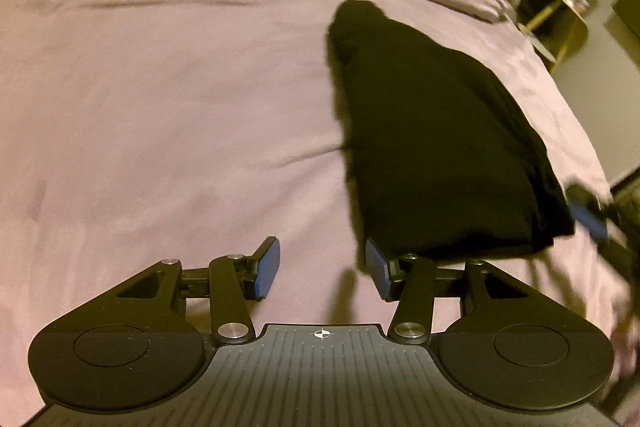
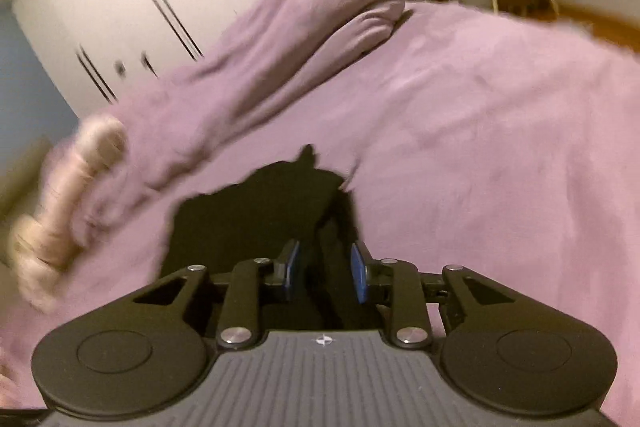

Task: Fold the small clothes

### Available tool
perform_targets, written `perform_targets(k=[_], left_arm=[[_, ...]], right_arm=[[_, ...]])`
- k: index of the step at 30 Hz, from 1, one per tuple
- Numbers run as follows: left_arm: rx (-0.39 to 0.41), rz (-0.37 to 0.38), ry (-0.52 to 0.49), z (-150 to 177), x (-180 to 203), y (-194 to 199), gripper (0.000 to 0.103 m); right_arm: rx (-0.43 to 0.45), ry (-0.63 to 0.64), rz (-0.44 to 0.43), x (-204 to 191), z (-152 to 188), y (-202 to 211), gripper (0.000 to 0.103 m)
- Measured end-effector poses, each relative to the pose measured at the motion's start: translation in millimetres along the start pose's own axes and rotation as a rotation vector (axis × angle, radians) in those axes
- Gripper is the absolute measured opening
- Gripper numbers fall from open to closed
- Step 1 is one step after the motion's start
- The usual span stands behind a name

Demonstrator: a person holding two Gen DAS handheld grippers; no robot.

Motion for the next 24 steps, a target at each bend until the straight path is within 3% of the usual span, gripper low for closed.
perform_targets(k=[6,9,14,19,22,24], left_arm=[[0.012,-0.043,0.060,7.2,-20.1,14.1,0.053],[0.019,-0.063,0.090,12.2,-32.5,22.3,0.053],[0.029,-0.087,0.108,14.5,-49.3,34.6,0.053],[0.083,-0.118,0.068,-1.8,-51.9,41.9,0.053],[0.101,-0.044,0.073,-8.2,-38.0,40.3,0.053],[0.084,0.063,0.079,-5.2,-19.9,34.6,0.053]], right_arm=[[-0.072,-0.077,-0.076,-10.1,41.5,23.3,0.028],[-0.163,-0.091,-0.137,-27.7,62.3,9.7,0.028],[-0.162,-0.072,-0.204,-56.4,75.4,-9.9,0.028],[-0.122,-0.063,-0.162,-50.9,66.5,-10.5,0.028],[-0.085,-0.133,-0.127,-21.6,55.0,-2.2,0.028],[-0.069,-0.181,-0.110,-2.7,47.8,2.8,0.028]])
Point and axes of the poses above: each gripper's, at about its wrist camera, not at the fingertips, and y roughly against the way its jaws point, x to its right, z to its underside, the point moved 4 cm from there along -y, roughly the way its jaws point, and after that the axes turned 8 degrees about x, right-handed, at the moved point
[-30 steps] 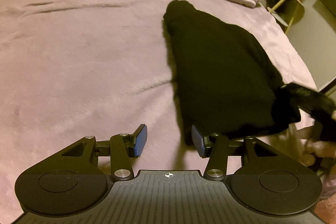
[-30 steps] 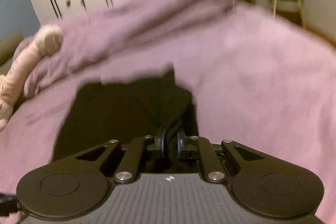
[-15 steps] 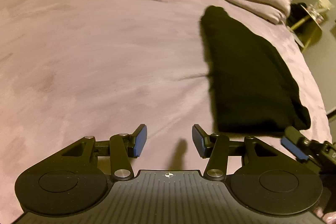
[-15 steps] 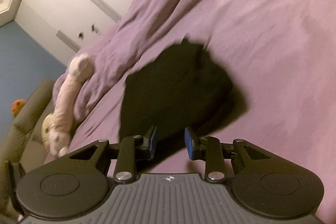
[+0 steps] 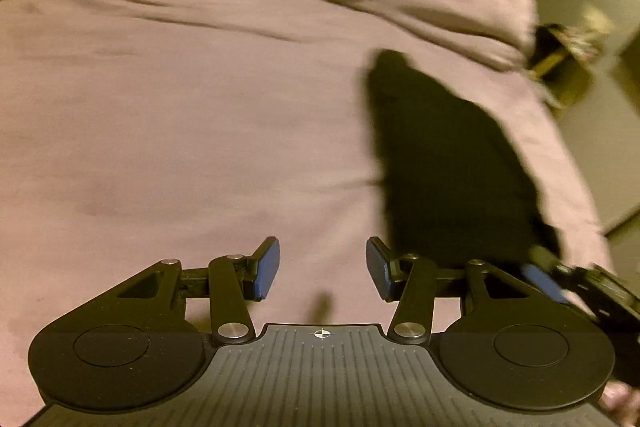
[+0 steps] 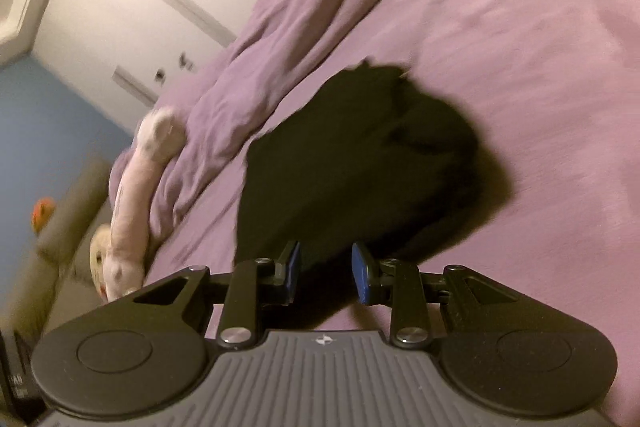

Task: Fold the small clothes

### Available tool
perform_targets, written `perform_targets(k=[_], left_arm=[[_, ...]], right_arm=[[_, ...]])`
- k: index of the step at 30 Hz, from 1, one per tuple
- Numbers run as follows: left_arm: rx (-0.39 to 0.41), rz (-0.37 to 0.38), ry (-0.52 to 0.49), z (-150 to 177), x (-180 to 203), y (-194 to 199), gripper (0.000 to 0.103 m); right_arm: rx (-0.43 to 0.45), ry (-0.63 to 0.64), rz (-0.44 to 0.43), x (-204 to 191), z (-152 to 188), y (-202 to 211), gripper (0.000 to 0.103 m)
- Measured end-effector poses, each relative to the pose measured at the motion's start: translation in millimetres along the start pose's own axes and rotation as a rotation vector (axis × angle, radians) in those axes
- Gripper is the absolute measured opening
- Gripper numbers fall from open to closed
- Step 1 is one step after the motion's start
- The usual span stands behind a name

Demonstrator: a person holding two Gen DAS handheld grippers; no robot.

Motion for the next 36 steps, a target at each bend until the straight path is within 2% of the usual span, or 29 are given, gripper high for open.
perform_targets(k=[4,6,10,12,18,23,24,25,27,30,36], left_arm=[[-0.113,0.227,0.200,21.0,22.2,-23.9,0.051],[-0.119,0.249,0.246,25.2,29.6,-34.4,0.051],[-0.088,0.261,0.261,21.0,42.1,-50.9,0.051],[-0.085,0.237,0.254,19.5,42.6,-57.3,0.050],[-0.080,0.172,0.294,20.5,34.5,-68.9,0.032],[-0.082,0.135,0.234,21.0,31.7,-68.0,0.017],[-0.081,0.127,0.216,20.1,31.8,-66.8,0.017],[-0.085,0.120,0.199,19.1,32.4,-65.3,0.015],[-0.080,0.091,0.146,15.8,35.5,-60.4,0.015],[-0.076,0.045,0.068,13.9,41.7,-57.1,0.014],[-0.077,0.000,-0.005,14.2,52.4,-54.9,0.013]], right_arm=[[0.045,-0.078,0.019,24.2,-19.4,10.3,0.028],[0.069,-0.098,0.020,30.4,-24.7,13.7,0.028],[0.094,-0.092,0.045,38.8,-33.8,16.8,0.028],[0.102,-0.101,0.054,44.4,-37.0,17.9,0.029],[0.083,-0.115,0.037,51.9,-43.4,7.6,0.030],[0.042,-0.073,0.040,50.3,-42.2,-4.4,0.028],[0.031,-0.051,0.044,48.2,-42.3,-7.1,0.015],[0.025,-0.020,0.037,44.1,-42.8,-8.4,0.009],[0.027,0.027,0.026,35.5,-44.8,-6.7,0.008],[0.012,-0.092,-0.085,36.4,-48.8,-1.3,0.008],[-0.022,-0.092,-0.025,46.1,-44.9,-4.2,0.008]])
Point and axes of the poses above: each gripper's, at about its wrist camera, not at the fingertips, and y roughly against the way its jaws point, x to its right, z to its underside, the point moved 4 cm from there along -y, roughly the way its jaws point, and after that the axes turned 8 degrees about x, right-handed, at the moved point
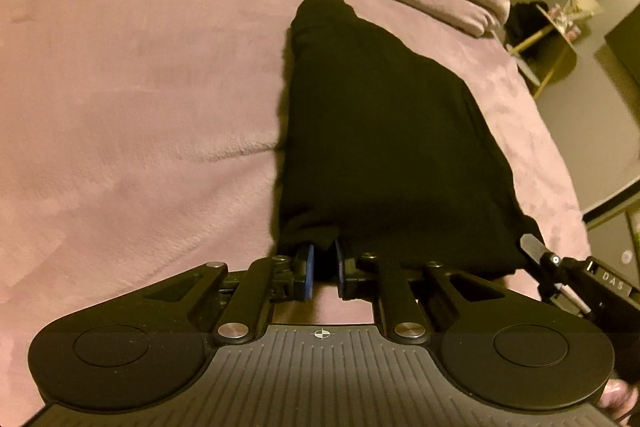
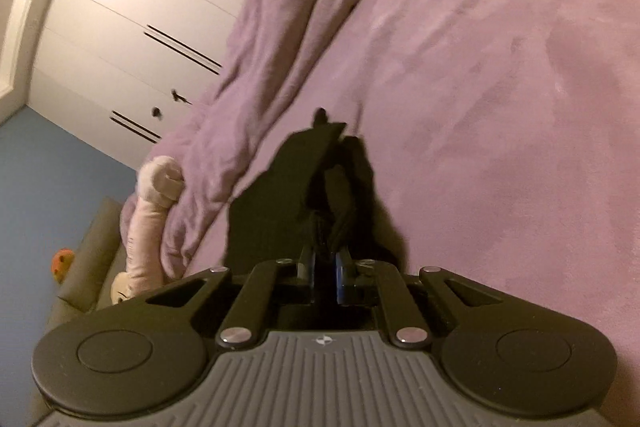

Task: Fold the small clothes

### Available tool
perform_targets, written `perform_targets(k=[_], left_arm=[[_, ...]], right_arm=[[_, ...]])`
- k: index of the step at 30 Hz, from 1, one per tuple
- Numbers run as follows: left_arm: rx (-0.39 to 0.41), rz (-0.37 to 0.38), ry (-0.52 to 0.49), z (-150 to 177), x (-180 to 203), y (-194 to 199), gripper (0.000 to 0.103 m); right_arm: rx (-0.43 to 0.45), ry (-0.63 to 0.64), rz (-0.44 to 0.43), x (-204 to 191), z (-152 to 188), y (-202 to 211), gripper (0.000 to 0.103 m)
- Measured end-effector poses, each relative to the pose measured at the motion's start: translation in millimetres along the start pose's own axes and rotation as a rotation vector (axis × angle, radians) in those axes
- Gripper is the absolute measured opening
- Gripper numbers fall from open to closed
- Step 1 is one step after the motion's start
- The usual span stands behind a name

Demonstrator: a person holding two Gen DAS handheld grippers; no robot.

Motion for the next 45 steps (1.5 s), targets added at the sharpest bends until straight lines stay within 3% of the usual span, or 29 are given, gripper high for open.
perform_targets(k=[5,12,15,18,21,22,29,33,36,41,43,45], left_arm=[[0.003,-0.018,-0.024,-0.9,0.8,6.8,0.011],[0.018,-0.075,-0.060,-1.6,-8.6,13.1,0.010],[0.002,-0.085,-0.066,-0.7,-18.5,16.8,0.010],[-0.006,-0.036,-0.042,-3.2,-33.5,27.1,0.023],[0.022,0.067,0.021,-11.1,-41.7,36.7,0.036],[0.031,0.081,0.030,-14.0,-41.8,37.5,0.042],[0.044,0.197,0.025,-39.6,-19.3,10.0,0.051],[0.014,0.177,0.014,-52.0,-15.6,-24.9,0.059],[-0.002,0.169,0.032,-58.1,-20.3,-44.3,0.062],[-0.005,0.197,0.174,-60.5,-30.7,-67.0,0.057],[0.000,0.189,0.161,-61.4,-26.4,-68.9,0.050],[0.001,0.185,0.138,-62.6,-23.7,-70.3,0.042]], right_arm=[[-0.008,0.037,0.004,-5.7,0.3,1.9,0.008],[-0.046,-0.068,-0.040,5.6,-1.7,0.0,0.008],[-0.103,0.041,0.041,11.7,4.8,-6.8,0.008],[-0.128,0.156,0.061,5.9,4.5,-2.7,0.009],[-0.110,0.212,0.084,3.8,-4.3,6.9,0.032],[-0.089,0.224,0.085,4.2,-8.0,10.9,0.033],[-0.074,0.180,0.039,6.3,-24.2,5.0,0.039],[-0.121,0.198,-0.027,-2.7,-31.9,-21.1,0.061],[-0.149,0.190,-0.034,-1.8,-36.5,-45.5,0.062],[-0.172,0.125,-0.078,8.7,-38.7,-76.9,0.059],[-0.178,0.051,-0.135,12.2,-37.8,-83.0,0.050],[-0.180,0.055,-0.111,12.5,-34.3,-89.5,0.045]])
Point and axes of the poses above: each gripper's, at about its wrist camera, not at the fingertips, and y roughly against the way its jaws point, x to its right, z to its underside, the point moved 4 cm from there along -y, roughly the way its jaws point, and after that the axes turned 8 degrees about x, right-handed, at the moved point
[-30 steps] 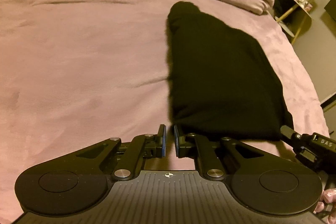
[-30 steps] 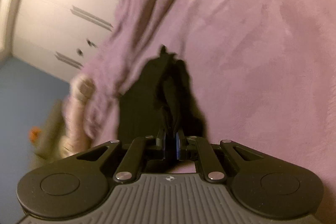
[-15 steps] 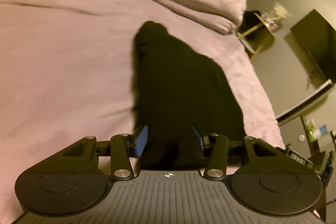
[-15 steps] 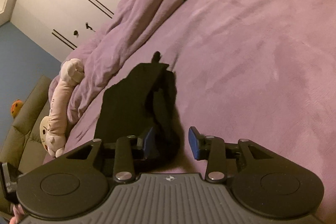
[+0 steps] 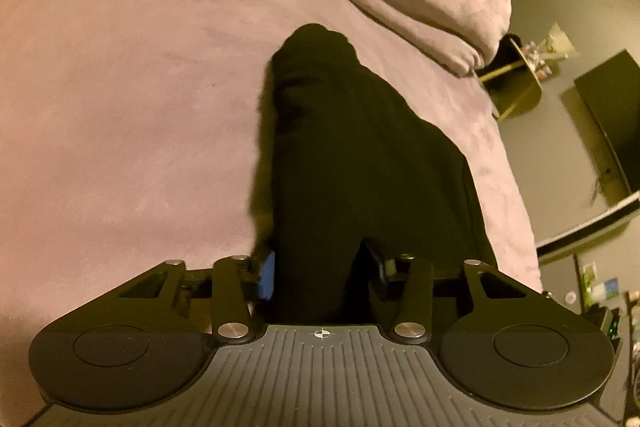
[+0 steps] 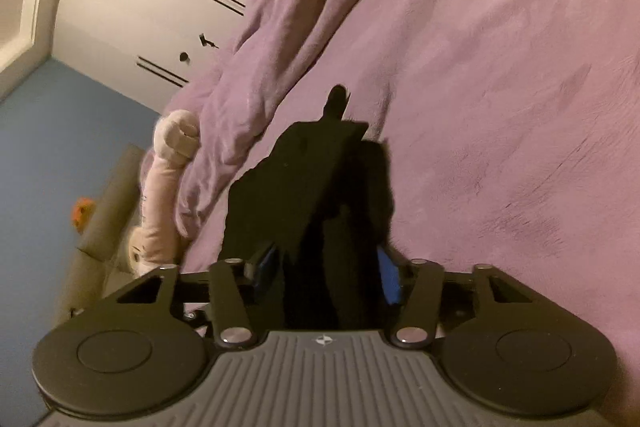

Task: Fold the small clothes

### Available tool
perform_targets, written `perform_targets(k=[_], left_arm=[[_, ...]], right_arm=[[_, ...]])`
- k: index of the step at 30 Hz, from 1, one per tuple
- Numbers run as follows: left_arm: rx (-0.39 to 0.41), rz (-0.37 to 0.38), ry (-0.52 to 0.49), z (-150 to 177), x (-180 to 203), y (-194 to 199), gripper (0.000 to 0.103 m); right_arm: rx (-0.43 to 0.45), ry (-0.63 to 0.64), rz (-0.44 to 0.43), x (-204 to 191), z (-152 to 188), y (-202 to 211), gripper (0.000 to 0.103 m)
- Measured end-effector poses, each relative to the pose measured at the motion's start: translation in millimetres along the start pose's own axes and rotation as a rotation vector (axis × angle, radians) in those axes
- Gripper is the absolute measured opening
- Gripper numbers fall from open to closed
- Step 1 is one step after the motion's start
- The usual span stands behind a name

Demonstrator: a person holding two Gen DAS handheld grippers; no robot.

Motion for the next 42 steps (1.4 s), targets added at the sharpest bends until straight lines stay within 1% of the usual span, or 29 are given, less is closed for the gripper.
perform_targets(k=[1,2,3,4,7,9,10,12,15,17,18,19,20,21,23,24,25,26,28,30,32,33,35,36,37,38,39,41,42], left_arm=[[-0.002,-0.006,-0.005,-0.5,-0.2,-0.4,0.034],[-0.004,-0.002,-0.002,-1.1,-0.6,0.5,0.030],[0.000,0.010,-0.002,-2.1,0.2,3.4,0.025],[0.008,0.020,-0.008,-4.1,2.5,8.4,0.023],[0.047,0.078,-0.003,-12.6,8.2,34.4,0.022],[0.088,0.085,-0.021,-16.6,5.3,62.2,0.022],[0.102,0.072,-0.030,-16.4,-0.6,78.5,0.022],[0.106,0.027,-0.022,-10.1,-20.6,105.6,0.023],[0.089,-0.115,-0.049,7.6,-59.6,134.5,0.025],[0.068,-0.177,-0.039,16.6,-80.1,144.8,0.029],[0.073,-0.207,-0.039,19.0,-88.4,151.8,0.029],[0.089,-0.210,-0.046,17.8,-91.9,158.3,0.035],[0.114,-0.223,-0.055,14.3,-93.5,165.7,0.035],[0.145,-0.255,-0.069,8.7,-93.4,170.8,0.035],[0.215,-0.302,-0.088,-6.1,-86.8,174.5,0.036],[0.254,-0.308,-0.092,-14.0,-83.2,172.3,0.044],[0.281,-0.317,-0.083,-21.7,-78.9,166.9,0.049],[0.307,-0.326,-0.066,-28.7,-73.4,158.1,0.049],[0.326,-0.322,-0.066,-40.0,-61.3,133.1,0.051],[0.329,-0.339,-0.086,-46.7,-52.3,101.2,0.052],[0.332,-0.344,-0.125,-45.7,-51.5,75.7,0.052],[0.337,-0.364,-0.154,-41.9,-51.0,66.3,0.052],[0.365,-0.396,-0.217,-31.6,-52.8,55.0,0.052],[0.375,-0.411,-0.239,-26.6,-55.4,50.4,0.053],[0.376,-0.423,-0.254,-20.7,-59.7,46.0,0.057],[0.375,-0.425,-0.254,-14.7,-64.3,41.7,0.058],[0.385,-0.418,-0.246,-10.6,-69.1,41.3,0.059],[0.386,-0.412,-0.207,-11.9,-74.1,43.8,0.063],[0.379,-0.409,-0.186,-14.2,-74.5,47.6,0.063]], right_arm=[[-0.005,0.026,0.004,-2.8,2.7,-3.7,0.045],[-0.007,0.041,0.001,-5.8,5.3,-6.7,0.045],[-0.008,0.059,0.020,-8.4,7.6,-9.4,0.036],[-0.018,0.064,0.041,-11.3,10.0,-13.1,0.026],[-0.045,-0.017,0.018,-19.2,13.2,-16.8,0.022],[-0.065,-0.044,-0.017,-28.9,18.4,-18.6,0.022],[-0.096,-0.048,-0.044,-37.5,26.0,-21.2,0.021],[-0.151,0.001,-0.072,-56.0,46.1,-26.1,0.021],[-0.231,0.087,-0.104,-80.0,84.7,-32.7,0.022],[-0.256,0.148,-0.114,-93.3,107.5,-32.3,0.025],[-0.254,0.176,-0.101,-99.0,114.5,-30.4,0.029],[-0.250,0.201,-0.078,-102.7,115.2,-27.4,0.032],[-0.242,0.227,-0.054,-105.9,112.7,-22.6,0.033],[-0.215,0.239,-0.035,-109.0,107.0,-15.3,0.033],[-0.116,0.246,0.028,-115.2,88.4,0.4,0.037],[-0.056,0.260,0.051,-120.5,80.0,6.7,0.037],[0.008,0.282,0.082,-129.7,72.0,9.3,0.037],[0.036,0.300,0.095,-137.5,67.9,6.8,0.037],[0.047,0.356,0.084,-163.8,73.9,-13.5,0.037],[0.018,0.428,0.061,-185.4,90.4,-43.5,0.036],[0.015,0.525,0.067,-198.5,108.9,-77.7,0.036],[0.026,0.547,0.078,-197.7,110.7,-88.1,0.036],[0.063,0.603,0.172,-186.7,111.8,-108.0,0.032],[0.085,0.632,0.205,-179.4,108.4,-109.8,0.027],[0.112,0.654,0.222,-173.7,106.3,-106.4,0.027],[0.141,0.664,0.256,-165.2,102.4,-103.7,0.027],[0.151,0.647,0.282,-158.2,99.0,-102.3,0.034],[0.138,0.544,0.249,-140.8,91.6,-100.8,0.037],[0.133,0.550,0.253,-138.9,93.0,-98.3,0.037]])
Point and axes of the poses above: each gripper's, at about its wrist camera, not at the fingertips, and y roughly against the way its jaws point, x to its right, z to its underside, the point moved 4 cm from there along -y, roughly the way its jaws point, and after that the axes turned 8 degrees about x, right-handed, at the moved point
